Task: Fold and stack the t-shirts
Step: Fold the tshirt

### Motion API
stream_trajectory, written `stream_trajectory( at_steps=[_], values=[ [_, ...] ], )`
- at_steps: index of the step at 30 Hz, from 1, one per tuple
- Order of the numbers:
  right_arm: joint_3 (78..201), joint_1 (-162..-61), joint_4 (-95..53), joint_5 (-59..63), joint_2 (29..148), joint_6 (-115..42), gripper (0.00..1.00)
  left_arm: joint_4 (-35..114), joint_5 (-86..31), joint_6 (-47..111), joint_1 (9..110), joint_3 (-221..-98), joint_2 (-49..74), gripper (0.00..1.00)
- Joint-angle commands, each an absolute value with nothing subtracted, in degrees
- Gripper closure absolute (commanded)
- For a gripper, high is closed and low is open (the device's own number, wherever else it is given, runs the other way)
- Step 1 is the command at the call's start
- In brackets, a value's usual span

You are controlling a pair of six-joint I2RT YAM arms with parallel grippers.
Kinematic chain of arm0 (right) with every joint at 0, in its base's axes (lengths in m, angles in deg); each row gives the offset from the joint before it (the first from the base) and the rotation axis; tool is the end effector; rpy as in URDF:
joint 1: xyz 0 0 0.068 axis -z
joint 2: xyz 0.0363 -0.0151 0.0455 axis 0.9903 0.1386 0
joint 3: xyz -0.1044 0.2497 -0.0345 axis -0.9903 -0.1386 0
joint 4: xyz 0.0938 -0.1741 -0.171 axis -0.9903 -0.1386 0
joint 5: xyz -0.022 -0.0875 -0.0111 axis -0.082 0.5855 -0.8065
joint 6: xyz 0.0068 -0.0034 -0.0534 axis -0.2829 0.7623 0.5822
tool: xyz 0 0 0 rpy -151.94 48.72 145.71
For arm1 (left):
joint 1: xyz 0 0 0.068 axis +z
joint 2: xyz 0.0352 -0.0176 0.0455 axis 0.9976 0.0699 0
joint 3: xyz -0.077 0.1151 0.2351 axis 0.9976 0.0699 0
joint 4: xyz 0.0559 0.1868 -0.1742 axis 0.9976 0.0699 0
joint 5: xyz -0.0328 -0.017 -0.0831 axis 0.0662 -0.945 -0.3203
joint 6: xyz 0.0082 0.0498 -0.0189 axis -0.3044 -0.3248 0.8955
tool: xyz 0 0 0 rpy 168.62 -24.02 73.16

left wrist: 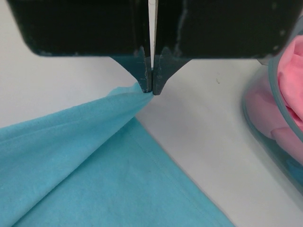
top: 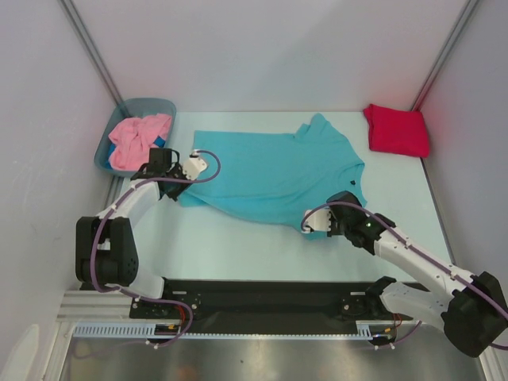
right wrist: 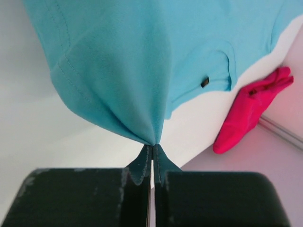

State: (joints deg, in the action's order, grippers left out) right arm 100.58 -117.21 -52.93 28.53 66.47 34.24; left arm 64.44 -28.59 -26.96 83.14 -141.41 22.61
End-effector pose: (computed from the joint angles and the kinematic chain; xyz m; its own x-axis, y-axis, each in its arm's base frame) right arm 0.1659 0.1031 0.2137 0.0636 -0.9978 -0.0178 -0.7768 -0.0383 -0.6286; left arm 0.3030 -0.0209 0.2122 -0.4459 0.7452 -0.4958 0.6932 0.6379 0.3354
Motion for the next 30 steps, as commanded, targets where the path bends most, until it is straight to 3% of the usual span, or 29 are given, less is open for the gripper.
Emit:
stream_trajectory(
  at_steps=[1, 8, 30],
  values=[
    [103.59, -113.77, -50.0, 29.74, 67.45, 38.82, 1.0, 62.34, -28.98, -28.14, 82.83, -143.78, 22.6, 1.0],
    [105.44, -106.3, -45.96, 28.77, 70.7, 42.08, 1.0, 61.46, -28.89, -28.15, 82.92, -143.34, 22.77, 0.99],
    [111.24, -96.18, -33.56, 27.19, 80.72, 44.72, 1.0, 59.52, -27.66, -29.54, 81.95, -145.45, 22.33, 1.0]
  ],
)
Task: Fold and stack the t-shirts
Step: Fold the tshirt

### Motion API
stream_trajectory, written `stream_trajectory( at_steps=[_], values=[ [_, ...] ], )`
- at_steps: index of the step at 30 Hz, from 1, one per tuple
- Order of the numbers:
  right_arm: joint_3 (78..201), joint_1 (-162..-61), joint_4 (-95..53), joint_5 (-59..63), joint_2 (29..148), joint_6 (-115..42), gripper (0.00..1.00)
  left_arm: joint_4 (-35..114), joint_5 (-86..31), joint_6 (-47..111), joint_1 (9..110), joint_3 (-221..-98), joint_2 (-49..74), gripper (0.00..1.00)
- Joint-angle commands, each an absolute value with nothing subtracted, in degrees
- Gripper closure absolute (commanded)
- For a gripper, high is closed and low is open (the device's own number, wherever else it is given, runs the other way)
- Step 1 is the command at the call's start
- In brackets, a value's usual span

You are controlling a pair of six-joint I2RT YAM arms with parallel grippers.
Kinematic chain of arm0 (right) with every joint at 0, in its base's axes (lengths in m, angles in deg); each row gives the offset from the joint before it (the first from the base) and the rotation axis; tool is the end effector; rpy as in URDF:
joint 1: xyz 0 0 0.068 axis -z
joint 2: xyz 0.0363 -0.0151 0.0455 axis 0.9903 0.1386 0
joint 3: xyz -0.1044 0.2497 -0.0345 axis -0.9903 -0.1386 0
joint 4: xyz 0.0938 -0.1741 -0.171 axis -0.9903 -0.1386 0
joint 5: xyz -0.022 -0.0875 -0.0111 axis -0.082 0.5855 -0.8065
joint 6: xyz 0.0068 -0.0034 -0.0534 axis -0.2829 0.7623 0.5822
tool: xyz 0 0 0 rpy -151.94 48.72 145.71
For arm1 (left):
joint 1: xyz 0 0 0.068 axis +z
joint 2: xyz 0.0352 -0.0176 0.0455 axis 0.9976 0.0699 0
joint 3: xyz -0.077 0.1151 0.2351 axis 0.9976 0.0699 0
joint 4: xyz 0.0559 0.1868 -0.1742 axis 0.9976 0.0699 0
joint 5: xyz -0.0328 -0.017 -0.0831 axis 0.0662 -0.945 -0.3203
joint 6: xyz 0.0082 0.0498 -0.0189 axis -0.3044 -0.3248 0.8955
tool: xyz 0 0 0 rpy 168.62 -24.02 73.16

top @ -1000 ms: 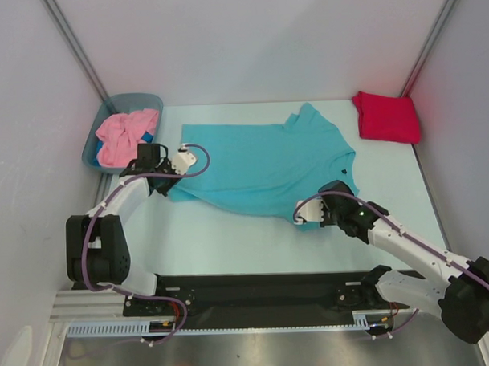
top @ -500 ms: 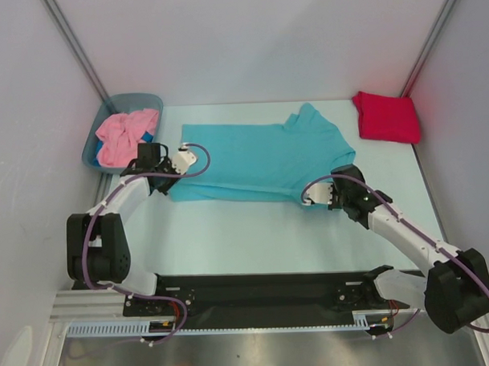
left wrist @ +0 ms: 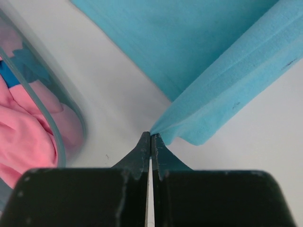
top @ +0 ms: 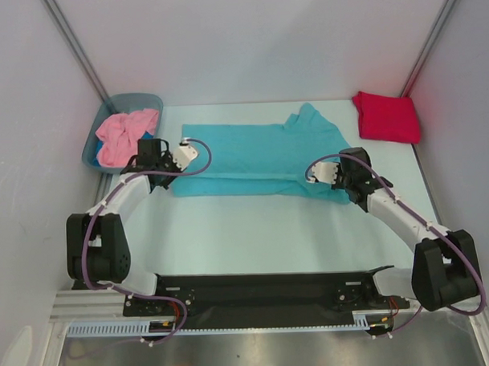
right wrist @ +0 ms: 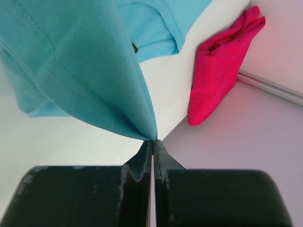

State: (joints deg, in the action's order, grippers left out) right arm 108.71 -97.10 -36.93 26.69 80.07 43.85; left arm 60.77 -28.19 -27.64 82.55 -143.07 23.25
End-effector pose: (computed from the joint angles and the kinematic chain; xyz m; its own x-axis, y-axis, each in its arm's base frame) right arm 0.2562 0.0584 0.2283 -0.1416 -0.9899 -0.0089 -0.6643 0.1017 -0.7405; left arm 0.3141 -0.0245 0.2222 -0.3914 0.7557 -0.5251 0.6718 0.6246 0.3982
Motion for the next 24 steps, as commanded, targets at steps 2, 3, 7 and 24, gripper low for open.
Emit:
stream_trajectory(
  at_steps=[2, 3, 7, 24],
  values=[
    [111.33, -96.27, -33.82, 26.84, 81.25, 44.54, 1.0, 59.96, -27.92, -29.99, 81.69, -145.53, 22.6, 1.0],
    [111.33, -96.27, -33.82, 26.84, 81.17, 44.45, 1.0, 60.14, -28.1, -30.51, 81.6, -145.53, 22.6, 1.0],
    [111.33, -96.27, -33.55, 26.49, 81.69, 44.63, 1.0, 60.58, -28.36, -31.04, 81.51, -145.8, 23.03, 1.0],
    [109.57, -95.83, -33.29, 27.01, 82.75, 44.01, 1.0, 59.35, -26.61, -33.86, 80.19, -146.41, 27.95, 1.0]
  ],
)
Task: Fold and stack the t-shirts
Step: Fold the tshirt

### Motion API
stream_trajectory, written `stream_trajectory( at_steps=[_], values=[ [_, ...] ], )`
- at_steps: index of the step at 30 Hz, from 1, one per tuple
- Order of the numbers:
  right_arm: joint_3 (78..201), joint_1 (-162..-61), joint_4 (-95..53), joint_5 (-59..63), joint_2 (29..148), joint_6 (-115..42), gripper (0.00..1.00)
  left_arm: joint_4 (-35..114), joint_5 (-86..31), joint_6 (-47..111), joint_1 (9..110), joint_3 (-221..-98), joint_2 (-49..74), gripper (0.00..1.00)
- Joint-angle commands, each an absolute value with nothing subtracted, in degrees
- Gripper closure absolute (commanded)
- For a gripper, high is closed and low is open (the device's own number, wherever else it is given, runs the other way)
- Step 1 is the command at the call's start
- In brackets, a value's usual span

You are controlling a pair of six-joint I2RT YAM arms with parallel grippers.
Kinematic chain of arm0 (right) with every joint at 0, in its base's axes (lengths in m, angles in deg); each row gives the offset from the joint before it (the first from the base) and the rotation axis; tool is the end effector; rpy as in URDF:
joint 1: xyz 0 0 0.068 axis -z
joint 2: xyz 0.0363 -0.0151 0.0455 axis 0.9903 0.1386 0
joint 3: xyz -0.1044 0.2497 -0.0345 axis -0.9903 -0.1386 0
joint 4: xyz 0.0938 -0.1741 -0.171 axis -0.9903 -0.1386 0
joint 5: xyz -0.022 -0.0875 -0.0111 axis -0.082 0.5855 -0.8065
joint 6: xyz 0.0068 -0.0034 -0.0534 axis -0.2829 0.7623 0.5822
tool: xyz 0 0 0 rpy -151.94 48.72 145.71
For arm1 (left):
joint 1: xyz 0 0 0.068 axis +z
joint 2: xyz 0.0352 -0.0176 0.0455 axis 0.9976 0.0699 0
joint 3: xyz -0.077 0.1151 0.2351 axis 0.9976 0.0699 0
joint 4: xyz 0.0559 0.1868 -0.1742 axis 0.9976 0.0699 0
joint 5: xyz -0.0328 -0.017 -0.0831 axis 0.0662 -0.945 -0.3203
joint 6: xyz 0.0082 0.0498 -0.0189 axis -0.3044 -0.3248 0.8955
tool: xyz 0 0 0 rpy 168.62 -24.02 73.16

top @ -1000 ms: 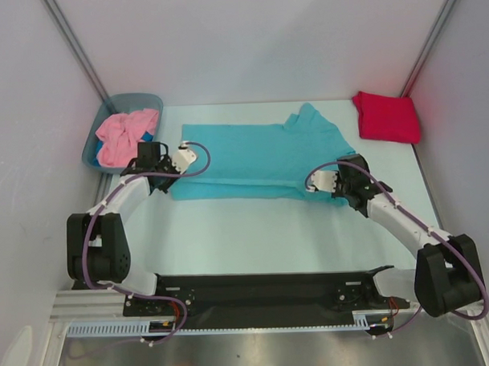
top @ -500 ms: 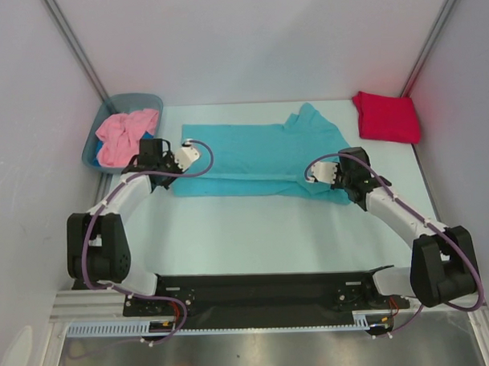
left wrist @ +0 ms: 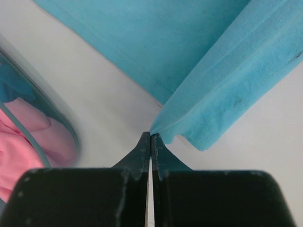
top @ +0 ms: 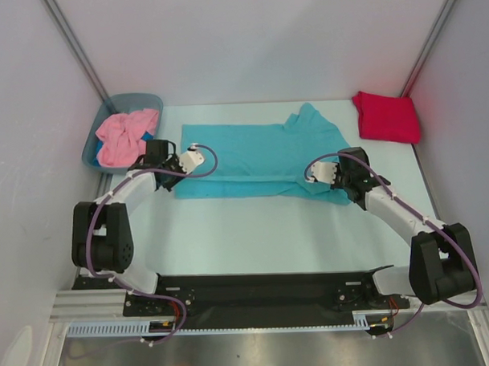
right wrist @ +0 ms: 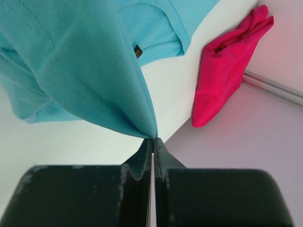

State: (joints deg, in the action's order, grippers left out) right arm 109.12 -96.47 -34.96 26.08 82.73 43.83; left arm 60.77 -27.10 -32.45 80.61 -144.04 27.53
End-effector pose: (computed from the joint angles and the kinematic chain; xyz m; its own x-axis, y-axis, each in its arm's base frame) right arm 0.2654 0.0581 0.2217 -0.1453 -0.9893 -0.0141 -0.6688 0.1087 -0.7355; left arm 0.3234 -0.0354 0.2049 -0.3425 0.8219 -0.4551 0.7383 0.5350 0.4106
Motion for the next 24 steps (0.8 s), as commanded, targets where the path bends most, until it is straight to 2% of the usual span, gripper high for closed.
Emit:
stream_trajectory(
  at_steps=[1, 24],
  values=[
    [109.48, -95.74, -33.29, 27.1, 82.83, 44.01, 1.0, 59.43, -26.43, -33.86, 80.19, -146.76, 28.3, 1.0],
    [107.99, -94.34, -33.91, 28.07, 83.1, 44.28, 1.0, 57.24, -25.03, -33.94, 77.91, -150.19, 34.72, 1.0]
  ],
)
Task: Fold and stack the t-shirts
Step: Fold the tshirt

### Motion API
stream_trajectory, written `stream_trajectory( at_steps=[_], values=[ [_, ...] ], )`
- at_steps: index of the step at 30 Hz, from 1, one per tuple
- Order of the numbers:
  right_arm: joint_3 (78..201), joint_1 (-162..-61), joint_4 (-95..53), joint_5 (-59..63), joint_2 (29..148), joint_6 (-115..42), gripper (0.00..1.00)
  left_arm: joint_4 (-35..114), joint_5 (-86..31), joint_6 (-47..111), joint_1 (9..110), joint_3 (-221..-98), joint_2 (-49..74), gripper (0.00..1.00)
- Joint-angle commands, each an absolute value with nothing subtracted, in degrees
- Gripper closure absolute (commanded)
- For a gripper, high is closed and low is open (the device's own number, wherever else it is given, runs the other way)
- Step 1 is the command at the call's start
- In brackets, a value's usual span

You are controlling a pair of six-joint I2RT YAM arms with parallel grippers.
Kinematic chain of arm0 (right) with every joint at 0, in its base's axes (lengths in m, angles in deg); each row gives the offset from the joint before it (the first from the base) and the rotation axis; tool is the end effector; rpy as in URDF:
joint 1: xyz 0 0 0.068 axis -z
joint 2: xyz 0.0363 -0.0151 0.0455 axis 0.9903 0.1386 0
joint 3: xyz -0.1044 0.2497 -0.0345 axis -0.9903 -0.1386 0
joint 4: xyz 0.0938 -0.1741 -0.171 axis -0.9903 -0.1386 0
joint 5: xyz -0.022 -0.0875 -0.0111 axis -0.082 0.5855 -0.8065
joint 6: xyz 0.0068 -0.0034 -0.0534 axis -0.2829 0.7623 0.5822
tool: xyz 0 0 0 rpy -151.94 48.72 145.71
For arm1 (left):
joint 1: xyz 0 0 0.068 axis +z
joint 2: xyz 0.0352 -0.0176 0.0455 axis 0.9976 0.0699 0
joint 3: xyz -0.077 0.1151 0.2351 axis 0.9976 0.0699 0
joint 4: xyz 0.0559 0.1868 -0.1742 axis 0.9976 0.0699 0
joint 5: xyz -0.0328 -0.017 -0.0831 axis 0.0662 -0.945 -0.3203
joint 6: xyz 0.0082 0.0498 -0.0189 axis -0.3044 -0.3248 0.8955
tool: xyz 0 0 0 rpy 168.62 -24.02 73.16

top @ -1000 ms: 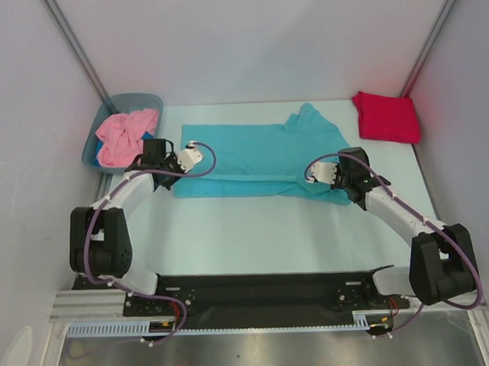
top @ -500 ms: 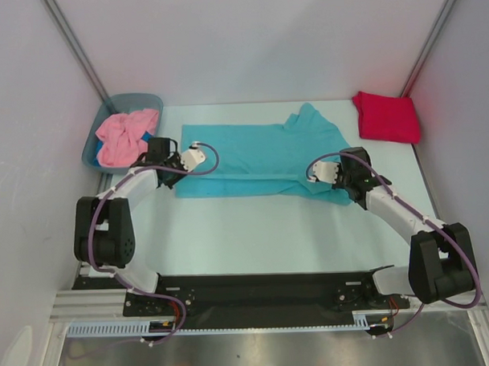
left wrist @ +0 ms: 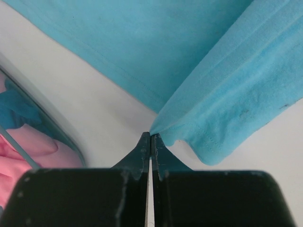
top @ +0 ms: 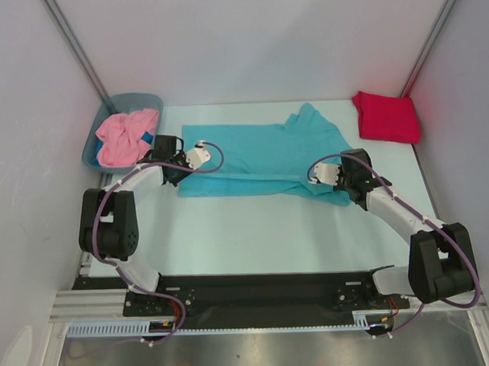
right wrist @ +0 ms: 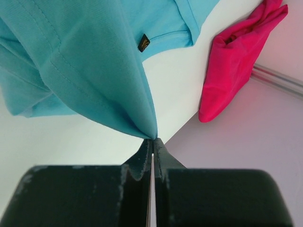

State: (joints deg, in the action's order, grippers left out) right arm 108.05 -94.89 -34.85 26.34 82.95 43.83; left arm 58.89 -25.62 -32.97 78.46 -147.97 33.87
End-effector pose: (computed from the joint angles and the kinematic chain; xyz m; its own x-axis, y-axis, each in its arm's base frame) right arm 0.2647 0.0501 0.2150 -0.1759 -0.9844 -0.0031 -0.6792 0.1236 -0.7234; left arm 0.3464 -0.0498 0.1924 -0.3204 0.8435 -0.4311 0.7556 0.5020 0.4207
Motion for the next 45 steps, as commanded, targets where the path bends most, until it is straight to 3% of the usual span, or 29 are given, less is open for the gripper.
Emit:
stream_trajectory(
  at_steps=[1, 45],
  values=[
    [107.9, -94.34, -34.08, 28.07, 83.27, 44.19, 1.0, 57.24, -24.76, -34.03, 77.73, -150.28, 34.81, 1.0],
    [110.45, -93.19, -27.84, 30.44, 93.2, 45.33, 1.0, 55.83, -22.92, -35.09, 75.8, -153.79, 41.05, 1.0]
  ],
)
